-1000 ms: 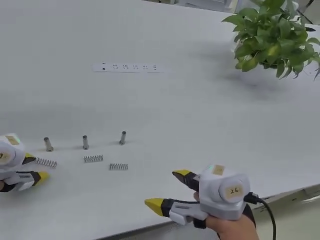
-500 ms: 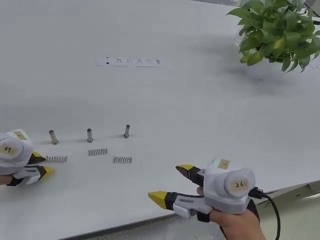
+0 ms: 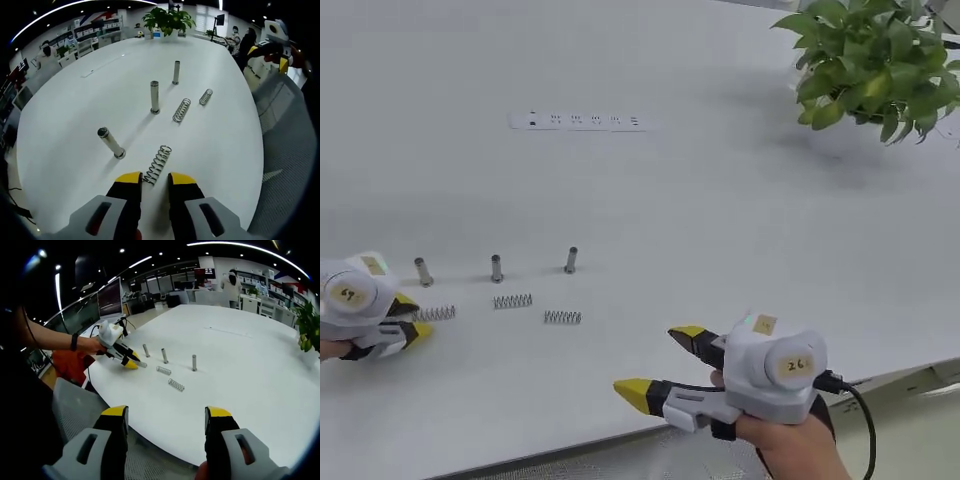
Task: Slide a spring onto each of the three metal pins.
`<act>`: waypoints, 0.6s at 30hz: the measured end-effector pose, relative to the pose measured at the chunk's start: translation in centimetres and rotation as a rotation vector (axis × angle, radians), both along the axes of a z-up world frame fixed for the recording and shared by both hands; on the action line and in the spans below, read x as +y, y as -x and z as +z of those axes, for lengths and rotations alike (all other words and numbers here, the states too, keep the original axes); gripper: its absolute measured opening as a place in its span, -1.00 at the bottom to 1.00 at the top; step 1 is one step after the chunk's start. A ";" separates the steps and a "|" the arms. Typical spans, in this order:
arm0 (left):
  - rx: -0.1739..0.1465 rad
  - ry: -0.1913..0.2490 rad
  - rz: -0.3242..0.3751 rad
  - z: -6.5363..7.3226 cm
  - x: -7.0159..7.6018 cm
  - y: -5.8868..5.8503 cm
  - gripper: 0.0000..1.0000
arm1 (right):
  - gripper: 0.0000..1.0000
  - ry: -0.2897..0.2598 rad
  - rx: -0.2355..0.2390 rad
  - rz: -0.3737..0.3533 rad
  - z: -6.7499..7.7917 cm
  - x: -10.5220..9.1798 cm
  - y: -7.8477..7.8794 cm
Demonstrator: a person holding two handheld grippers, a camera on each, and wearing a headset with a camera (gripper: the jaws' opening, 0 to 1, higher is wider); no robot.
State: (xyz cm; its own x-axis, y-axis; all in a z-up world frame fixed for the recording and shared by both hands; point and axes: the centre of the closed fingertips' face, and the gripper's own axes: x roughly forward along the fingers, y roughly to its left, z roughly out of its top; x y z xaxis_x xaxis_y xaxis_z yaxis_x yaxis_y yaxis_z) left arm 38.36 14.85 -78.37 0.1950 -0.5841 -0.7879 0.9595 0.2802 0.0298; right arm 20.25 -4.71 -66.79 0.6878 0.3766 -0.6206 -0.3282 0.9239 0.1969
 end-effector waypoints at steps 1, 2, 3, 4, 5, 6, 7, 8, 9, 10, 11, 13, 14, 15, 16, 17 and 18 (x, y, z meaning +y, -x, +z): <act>-0.002 -0.002 -0.001 0.1 0.0 -0.1 -0.73 | 0.20 -0.001 0.000 -0.003 0.0 -0.1 0.0; 0.002 0.002 0.001 0.1 0.0 0.0 -0.74 | 0.20 -0.001 0.001 -0.004 0.0 -0.1 0.0; 0.008 0.007 0.004 0.1 -0.1 0.1 -0.76 | 0.20 0.001 0.002 -0.003 -0.1 -0.2 0.1; 0.011 0.008 0.004 0.1 -0.1 0.2 -0.80 | 0.20 0.003 0.002 -0.002 -0.1 -0.2 0.1; 0.009 0.009 0.002 0.1 -0.3 0.3 -0.85 | 0.20 0.003 0.003 -0.001 -0.1 -0.2 0.1; 0.007 0.009 -0.001 0.1 -0.4 0.3 -0.90 | 0.20 0.003 0.003 -0.001 -0.1 -0.2 0.1; 0.005 0.006 -0.003 0.1 -0.4 0.4 -0.93 | 0.20 0.004 0.001 0.000 0.0 -0.2 0.0; 0.008 0.008 0.001 0.1 -0.4 0.4 -0.93 | 0.20 0.004 0.000 0.000 0.0 -0.2 0.0; 0.032 0.013 0.014 0.1 -0.6 0.6 -0.94 | 0.20 0.003 -0.001 -0.001 0.0 -0.2 -0.1; 0.040 0.015 0.016 0.1 -0.6 0.7 -0.94 | 0.20 0.003 0.001 0.001 0.0 -0.1 -0.1; 0.029 0.014 0.016 0.1 -0.7 0.6 -0.94 | 0.20 0.008 0.003 0.007 -0.1 0.0 -0.1; 0.033 0.014 0.016 0.1 -0.8 0.7 -0.94 | 0.20 0.007 0.011 0.017 -0.3 0.2 0.0; 0.033 0.014 0.015 0.1 -0.8 0.8 -0.94 | 0.20 0.009 0.013 0.021 -0.3 0.3 0.0; 0.023 0.011 0.012 0.2 -0.8 0.8 -0.93 | 0.20 0.011 0.014 0.024 -0.3 0.4 -0.1; 0.025 0.012 0.016 0.2 -0.8 0.7 -0.93 | 0.20 0.013 0.015 0.026 -0.3 0.4 -0.1; 0.024 0.011 0.027 0.2 -0.7 0.7 -0.91 | 0.20 0.014 0.013 0.026 -0.2 0.4 -0.1; 0.022 0.010 0.029 0.2 -0.7 0.7 -0.88 | 0.20 0.014 0.012 0.025 -0.2 0.4 -0.2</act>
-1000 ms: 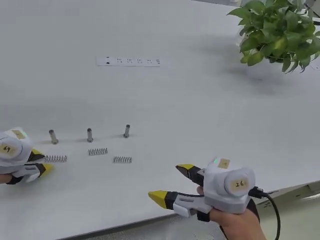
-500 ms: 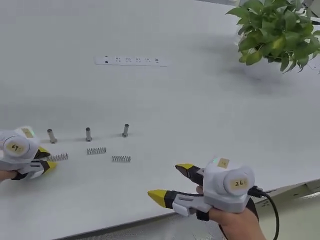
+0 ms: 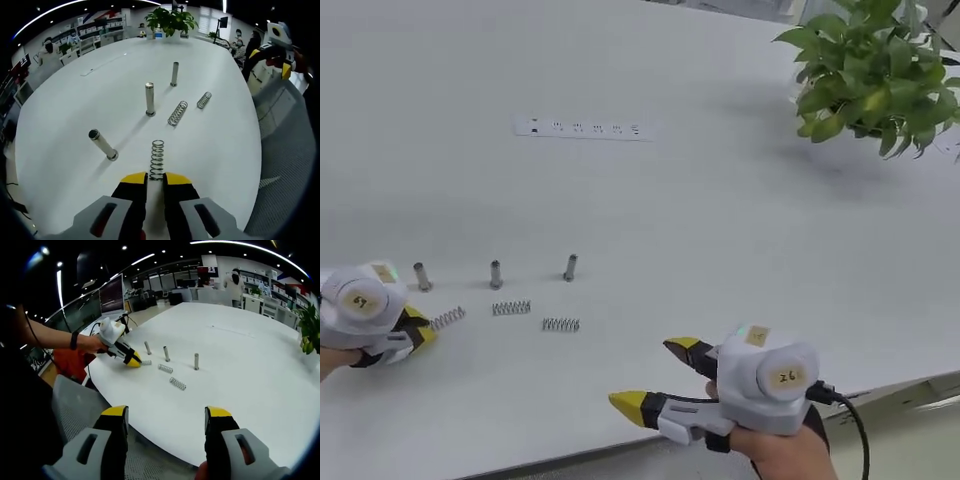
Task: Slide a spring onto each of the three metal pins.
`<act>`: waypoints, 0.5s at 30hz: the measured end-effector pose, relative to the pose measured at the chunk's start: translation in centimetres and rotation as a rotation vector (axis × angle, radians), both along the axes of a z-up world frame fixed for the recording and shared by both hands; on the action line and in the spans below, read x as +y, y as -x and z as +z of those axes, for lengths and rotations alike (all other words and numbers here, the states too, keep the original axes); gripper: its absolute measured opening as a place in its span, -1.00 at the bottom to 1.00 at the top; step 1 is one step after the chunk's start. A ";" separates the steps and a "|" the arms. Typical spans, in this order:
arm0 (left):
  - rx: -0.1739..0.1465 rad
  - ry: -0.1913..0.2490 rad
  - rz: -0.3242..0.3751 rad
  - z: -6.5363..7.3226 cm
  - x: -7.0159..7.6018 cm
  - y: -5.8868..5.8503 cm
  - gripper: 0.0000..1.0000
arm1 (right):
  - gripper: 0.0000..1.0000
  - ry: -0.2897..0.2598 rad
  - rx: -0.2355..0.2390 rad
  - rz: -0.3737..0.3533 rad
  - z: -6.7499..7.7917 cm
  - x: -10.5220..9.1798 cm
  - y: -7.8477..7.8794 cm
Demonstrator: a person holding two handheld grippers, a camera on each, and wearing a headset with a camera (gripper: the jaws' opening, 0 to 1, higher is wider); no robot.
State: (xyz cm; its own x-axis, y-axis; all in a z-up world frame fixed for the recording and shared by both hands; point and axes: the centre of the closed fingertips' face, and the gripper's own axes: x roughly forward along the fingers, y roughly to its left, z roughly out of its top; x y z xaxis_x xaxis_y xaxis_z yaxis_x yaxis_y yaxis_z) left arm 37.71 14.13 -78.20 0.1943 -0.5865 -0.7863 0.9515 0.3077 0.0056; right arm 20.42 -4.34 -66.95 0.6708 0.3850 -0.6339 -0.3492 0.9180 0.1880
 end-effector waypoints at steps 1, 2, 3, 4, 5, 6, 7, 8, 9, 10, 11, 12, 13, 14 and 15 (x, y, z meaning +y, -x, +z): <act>0.000 -0.001 0.005 0.0 0.0 -0.1 -0.84 | 0.20 -0.002 -0.005 -0.006 0.2 -0.1 -0.1; 0.005 0.001 0.009 0.0 0.0 -0.1 -0.76 | 0.20 -0.007 -0.009 -0.012 0.3 -0.2 -0.1; 0.006 0.005 0.010 0.0 -0.1 -0.1 -0.71 | 0.20 -0.008 -0.011 -0.016 0.3 -0.3 -0.1; 0.009 0.009 0.011 0.0 -0.2 -0.1 -0.68 | 0.20 -0.007 -0.012 -0.018 0.3 -0.3 0.0; 0.009 0.011 0.011 0.0 -0.3 -0.1 -0.68 | 0.20 -0.008 -0.011 -0.019 0.3 -0.4 0.1; 0.001 0.010 0.013 0.0 -0.4 -0.2 -0.69 | 0.20 -0.006 -0.006 -0.019 0.1 -0.4 0.2; -0.002 0.011 0.014 0.0 -0.5 -0.3 -0.74 | 0.20 -0.004 -0.005 -0.019 0.1 -0.5 0.3; -0.006 0.014 0.016 0.0 -0.7 -0.4 -0.77 | 0.20 -0.005 -0.002 -0.022 -0.1 -0.5 0.4; -0.010 0.016 0.017 0.0 -0.8 -0.4 -0.84 | 0.20 -0.008 -0.001 -0.024 -0.1 -0.6 0.5; -0.013 0.016 0.017 0.0 -0.9 -0.4 -0.94 | 0.20 -0.008 0.000 -0.025 -0.2 -0.6 0.6; -0.016 0.018 0.025 -0.1 -0.9 -0.5 -0.94 | 0.20 -0.006 0.002 -0.024 -0.2 -0.6 0.6; -0.007 0.018 0.034 -0.1 -0.9 -0.4 -0.94 | 0.20 -0.005 0.002 -0.024 -0.2 -0.6 0.6; -0.006 0.022 0.032 -0.1 -1.0 -0.4 -0.94 | 0.20 -0.006 0.001 -0.025 -0.2 -0.6 0.6; -0.005 0.020 0.034 -0.1 -0.9 -0.3 -0.95 | 0.20 -0.008 0.000 -0.026 -0.2 -0.6 0.6; -0.006 0.019 0.035 -0.1 -0.9 -0.3 -0.95 | 0.20 -0.009 -0.001 -0.026 -0.2 -0.6 0.5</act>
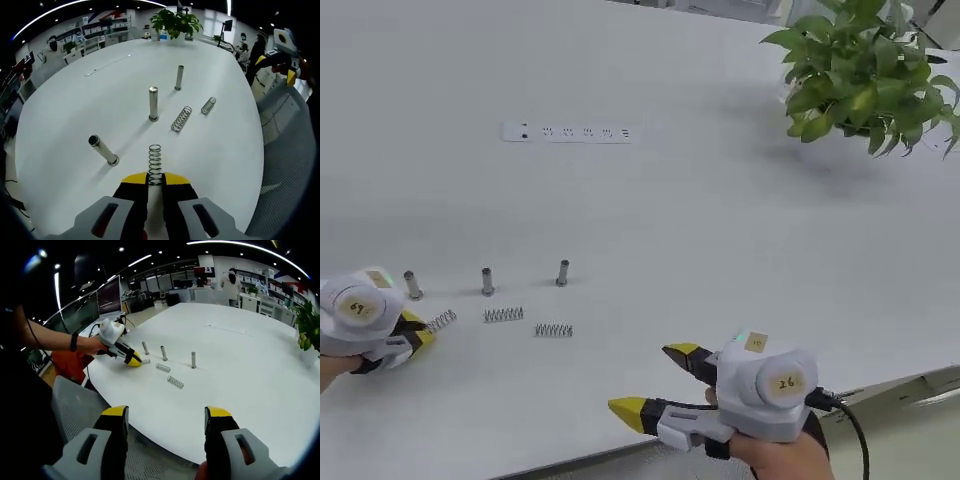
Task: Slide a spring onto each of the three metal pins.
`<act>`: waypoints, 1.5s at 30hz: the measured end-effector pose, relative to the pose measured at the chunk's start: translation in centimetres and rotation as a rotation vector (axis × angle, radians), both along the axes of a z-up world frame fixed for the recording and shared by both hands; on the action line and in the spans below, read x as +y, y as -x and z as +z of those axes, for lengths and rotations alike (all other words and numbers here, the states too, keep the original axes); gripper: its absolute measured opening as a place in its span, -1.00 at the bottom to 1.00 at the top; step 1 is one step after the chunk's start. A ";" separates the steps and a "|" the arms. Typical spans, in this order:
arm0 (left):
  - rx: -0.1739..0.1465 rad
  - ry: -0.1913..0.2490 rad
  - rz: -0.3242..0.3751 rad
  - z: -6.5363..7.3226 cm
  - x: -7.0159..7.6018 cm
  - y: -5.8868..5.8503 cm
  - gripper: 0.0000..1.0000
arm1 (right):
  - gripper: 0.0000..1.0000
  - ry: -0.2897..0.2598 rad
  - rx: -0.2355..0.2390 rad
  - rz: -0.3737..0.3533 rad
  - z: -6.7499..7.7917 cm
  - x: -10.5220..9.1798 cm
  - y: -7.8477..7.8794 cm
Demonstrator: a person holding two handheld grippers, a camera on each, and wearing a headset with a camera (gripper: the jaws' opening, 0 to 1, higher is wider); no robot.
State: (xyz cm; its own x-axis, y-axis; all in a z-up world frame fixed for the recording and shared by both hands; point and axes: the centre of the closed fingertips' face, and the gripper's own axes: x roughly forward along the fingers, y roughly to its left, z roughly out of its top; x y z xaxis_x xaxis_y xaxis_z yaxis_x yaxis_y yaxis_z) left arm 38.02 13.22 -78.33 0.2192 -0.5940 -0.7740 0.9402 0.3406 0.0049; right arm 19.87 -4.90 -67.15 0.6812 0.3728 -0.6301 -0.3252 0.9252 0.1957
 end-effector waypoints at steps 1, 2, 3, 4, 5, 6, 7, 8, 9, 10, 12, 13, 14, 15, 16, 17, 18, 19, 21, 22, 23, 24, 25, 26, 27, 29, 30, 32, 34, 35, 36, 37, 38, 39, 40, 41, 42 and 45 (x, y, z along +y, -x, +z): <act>0.003 -0.002 0.003 0.0 0.1 0.1 -0.95 | 0.20 0.001 0.000 -0.001 0.0 0.0 0.0; 0.012 0.002 0.002 0.0 0.1 0.4 -0.95 | 0.20 0.001 0.001 -0.001 0.0 0.0 0.0; 0.013 0.004 0.001 0.0 0.2 0.7 -0.95 | 0.20 0.001 0.001 -0.001 0.0 0.0 0.0; 0.012 0.004 0.001 0.1 0.2 0.9 -0.95 | 0.20 0.000 0.001 0.000 0.0 0.0 0.0; 0.012 0.004 0.002 0.1 0.3 1.0 -0.95 | 0.19 0.000 0.001 0.000 0.0 0.0 0.0; 0.016 0.007 0.004 0.2 0.4 1.2 -0.95 | 0.20 0.000 0.003 0.000 -0.1 0.0 0.0; 0.017 0.013 0.012 0.3 0.5 1.4 -0.95 | 0.20 0.000 0.004 0.001 -0.2 0.0 0.0; 0.018 0.017 0.016 0.4 0.6 1.4 -0.95 | 0.20 -0.002 0.005 0.001 -0.2 0.0 -0.1; 0.019 0.022 0.024 0.5 0.8 1.6 -0.95 | 0.20 -0.005 0.005 0.002 -0.2 0.0 -0.1; 0.020 0.026 0.028 0.6 0.8 1.7 -0.95 | 0.20 -0.005 0.005 0.002 -0.3 0.1 -0.1; 0.020 0.034 0.035 0.9 1.0 2.0 -0.95 | 0.19 -0.008 0.007 0.005 -0.3 0.2 -0.2; 0.020 0.037 0.036 1.0 1.1 2.2 -0.95 | 0.20 -0.009 0.007 0.007 -0.3 0.3 -0.2; 0.020 0.041 0.038 1.1 1.2 2.4 -0.95 | 0.20 -0.009 0.008 0.010 -0.4 0.4 -0.2; 0.020 0.042 0.039 1.2 1.2 2.5 -0.95 | 0.20 -0.008 0.008 0.014 -0.4 0.5 -0.3; 0.017 0.047 0.041 1.4 1.3 2.7 -0.95 | 0.20 -0.009 0.007 0.015 -0.3 0.5 -0.3; 0.015 0.048 0.042 1.5 1.3 2.8 -0.95 | 0.20 -0.011 0.007 0.016 -0.3 0.6 -0.4; 0.012 0.051 0.044 1.7 1.3 3.1 -0.95 | 0.20 -0.013 0.006 0.017 -0.3 0.7 -0.4; 0.011 0.057 0.047 1.9 1.3 3.2 -0.95 | 0.19 -0.013 0.005 0.017 -0.3 0.7 -0.5; 0.010 0.067 0.050 2.1 1.3 3.6 -0.95 | 0.19 -0.014 0.004 0.020 -0.3 0.8 -0.6; 0.009 0.069 0.049 2.2 1.3 3.8 -0.95 | 0.19 -0.014 0.003 0.021 -0.3 0.8 -0.6; 0.008 0.070 0.047 2.3 1.2 4.0 -0.95 | 0.19 -0.015 0.003 0.022 -0.3 0.9 -0.6; 0.007 0.073 0.048 2.3 1.2 4.2 -0.95 | 0.19 -0.014 0.003 0.025 -0.3 0.9 -0.6; 0.007 0.075 0.049 2.4 1.2 4.3 -0.95 | 0.19 -0.014 0.004 0.026 -0.3 0.9 -0.6; 0.006 0.081 0.053 2.5 1.2 4.4 -0.95 | 0.19 -0.011 0.006 0.028 -0.3 0.9 -0.6; 0.007 0.087 0.056 2.7 1.1 4.5 -0.95 | 0.19 -0.011 0.006 0.028 -0.4 0.9 -0.6; 0.005 0.093 0.055 2.8 1.0 4.8 -0.95 | 0.19 -0.016 0.006 0.029 -0.3 1.0 -0.6; 0.004 0.095 0.055 2.9 1.0 4.9 -0.95 | 0.19 -0.017 0.006 0.030 -0.3 1.1 -0.7; 0.001 0.104 0.056 3.2 0.9 5.1 -0.95 | 0.19 -0.015 0.010 0.035 -0.4 1.2 -0.7; -0.001 0.117 0.067 3.6 0.8 5.2 -0.95 | 0.19 -0.017 0.013 0.038 -0.4 1.3 -0.7; 0.001 0.127 0.080 3.7 0.8 5.3 -0.95 | 0.19 -0.017 0.013 0.038 -0.4 1.3 -0.7; 0.002 0.133 0.084 3.8 0.8 5.4 -0.95 | 0.19 -0.018 0.015 0.042 -0.5 1.4 -0.8; 0.001 0.135 0.085 3.9 0.8 5.5 -0.95 | 0.19 -0.018 0.016 0.044 -0.4 1.5 -0.8; -0.001 0.135 0.085 4.0 0.8 5.7 -0.95 | 0.19 -0.018 0.016 0.048 -0.4 1.5 -0.9; -0.002 0.135 0.084 4.0 0.7 5.8 -0.95 | 0.19 -0.018 0.017 0.050 -0.5 1.6 -0.9; -0.004 0.135 0.081 4.1 0.7 6.0 -0.95 | 0.19 -0.019 0.018 0.052 -0.5 1.6 -0.9; -0.005 0.136 0.081 4.1 0.7 6.0 -0.95 | 0.19 -0.019 0.019 0.056 -0.5 1.7 -1.0; -0.006 0.139 0.083 4.3 0.8 6.1 -0.95 | 0.19 -0.019 0.019 0.059 -0.5 1.7 -1.0; -0.009 0.149 0.089 4.6 0.7 6.3 -0.95 | 0.19 -0.018 0.021 0.069 -0.5 1.8 -1.2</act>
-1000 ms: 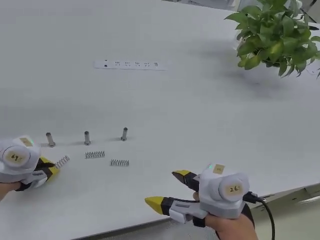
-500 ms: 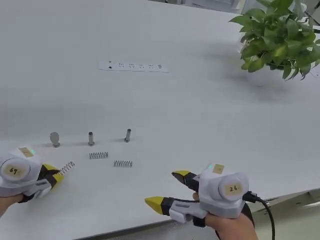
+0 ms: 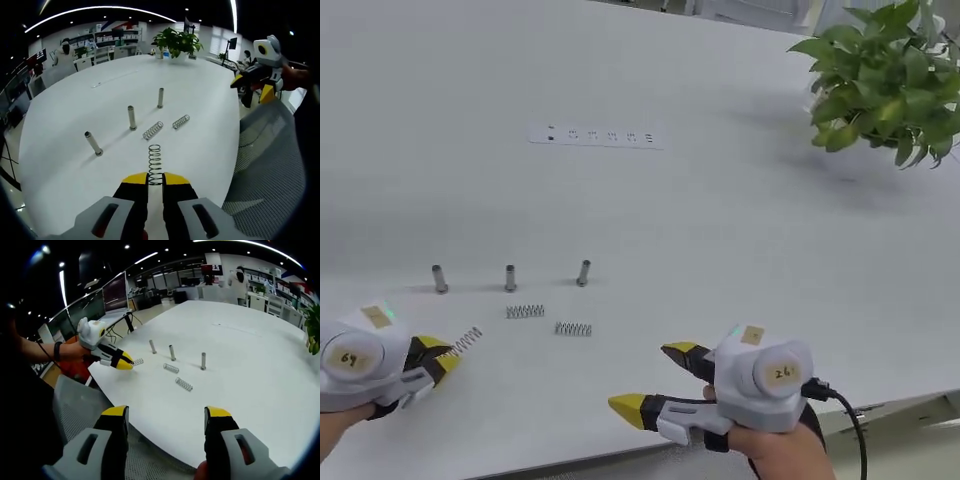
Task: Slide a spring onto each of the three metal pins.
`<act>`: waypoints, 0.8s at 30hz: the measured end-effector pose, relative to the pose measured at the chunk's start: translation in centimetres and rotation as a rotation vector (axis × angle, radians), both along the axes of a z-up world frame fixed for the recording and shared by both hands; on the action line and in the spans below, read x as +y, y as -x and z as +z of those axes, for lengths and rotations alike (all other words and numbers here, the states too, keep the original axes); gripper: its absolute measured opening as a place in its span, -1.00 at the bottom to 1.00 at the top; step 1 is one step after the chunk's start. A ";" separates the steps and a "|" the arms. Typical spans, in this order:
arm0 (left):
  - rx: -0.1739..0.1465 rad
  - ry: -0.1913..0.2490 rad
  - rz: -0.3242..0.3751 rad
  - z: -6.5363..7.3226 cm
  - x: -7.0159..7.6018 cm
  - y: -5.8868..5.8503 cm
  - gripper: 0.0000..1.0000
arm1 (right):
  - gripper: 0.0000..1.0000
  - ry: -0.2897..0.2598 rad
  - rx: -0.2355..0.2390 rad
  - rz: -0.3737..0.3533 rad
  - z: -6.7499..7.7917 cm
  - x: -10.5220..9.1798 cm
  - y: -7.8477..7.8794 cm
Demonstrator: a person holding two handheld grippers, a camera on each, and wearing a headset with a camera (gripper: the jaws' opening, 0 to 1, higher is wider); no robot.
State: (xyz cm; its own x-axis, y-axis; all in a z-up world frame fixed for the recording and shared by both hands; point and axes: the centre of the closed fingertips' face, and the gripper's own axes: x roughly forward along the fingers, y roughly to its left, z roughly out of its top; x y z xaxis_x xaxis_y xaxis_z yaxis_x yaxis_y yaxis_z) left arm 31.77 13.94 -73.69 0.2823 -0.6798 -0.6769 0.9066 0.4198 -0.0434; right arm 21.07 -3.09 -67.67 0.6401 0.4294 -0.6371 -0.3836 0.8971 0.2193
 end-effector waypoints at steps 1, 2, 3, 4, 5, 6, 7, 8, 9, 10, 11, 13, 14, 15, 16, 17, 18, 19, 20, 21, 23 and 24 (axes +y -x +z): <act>-0.002 0.002 -0.001 0.1 0.0 0.1 -0.95 | 0.19 0.000 0.000 0.002 0.0 0.0 -0.1; -0.003 0.002 -0.001 0.1 -0.1 0.1 -0.95 | 0.18 -0.001 -0.001 0.004 0.1 0.1 -0.1; -0.006 0.003 -0.002 0.2 -0.1 0.2 -0.95 | 0.19 -0.001 -0.001 0.007 0.1 0.2 -0.2; -0.007 0.005 -0.002 0.3 -0.1 0.2 -0.95 | 0.19 -0.001 -0.002 0.009 0.1 0.2 -0.2; -0.007 0.007 -0.002 0.4 -0.2 0.2 -0.95 | 0.19 -0.001 -0.001 0.013 0.1 0.3 -0.3; -0.007 0.010 -0.002 0.5 -0.3 0.2 -0.95 | 0.19 -0.001 0.000 0.017 0.1 0.4 -0.4; -0.009 0.012 -0.003 0.5 -0.4 0.3 -0.95 | 0.19 0.001 0.001 0.022 0.1 0.5 -0.4; -0.009 0.015 -0.006 0.7 -0.5 0.4 -0.95 | 0.19 0.001 0.002 0.026 0.1 0.5 -0.5; -0.010 0.018 -0.007 0.8 -0.6 0.4 -0.95 | 0.20 0.002 0.004 0.032 0.1 0.7 -0.5; -0.011 0.021 -0.011 0.9 -0.8 0.5 -0.95 | 0.21 0.003 0.003 0.036 0.1 0.7 -0.6; -0.013 0.022 -0.014 1.0 -0.9 0.5 -0.95 | 0.21 0.003 0.004 0.039 0.0 0.8 -0.6; -0.018 0.024 -0.020 1.2 -1.1 0.6 -0.95 | 0.21 0.004 0.006 0.048 0.0 0.9 -0.7; -0.020 0.024 -0.022 1.2 -1.2 0.6 -0.95 | 0.21 0.006 0.005 0.051 0.0 1.0 -0.7; -0.020 0.026 -0.023 1.3 -1.3 0.6 -0.95 | 0.21 0.006 0.005 0.053 0.0 1.0 -0.8; -0.020 0.029 -0.023 1.3 -1.4 0.6 -0.95 | 0.20 0.004 0.005 0.056 0.1 1.0 -0.9; -0.020 0.030 -0.023 1.3 -1.4 0.7 -0.95 | 0.20 0.003 0.004 0.057 0.1 1.1 -0.9; -0.022 0.031 -0.025 1.4 -1.5 0.7 -0.95 | 0.20 0.003 0.003 0.059 0.1 1.0 -1.0; -0.023 0.030 -0.027 1.3 -1.6 0.7 -0.95 | 0.20 0.003 0.003 0.061 0.0 1.0 -1.0; -0.024 0.030 -0.027 1.3 -1.6 0.7 -0.95 | 0.20 0.002 0.004 0.065 0.0 1.0 -1.1; -0.025 0.031 -0.026 1.3 -1.6 0.7 -0.95 | 0.20 0.003 0.005 0.068 -0.1 1.1 -1.1; -0.026 0.032 -0.022 1.4 -1.7 0.7 -0.95 | 0.20 0.003 0.008 0.078 -0.1 1.1 -1.0; -0.026 0.033 -0.020 1.4 -1.7 0.7 -0.95 | 0.20 0.004 0.009 0.085 -0.1 1.2 -0.9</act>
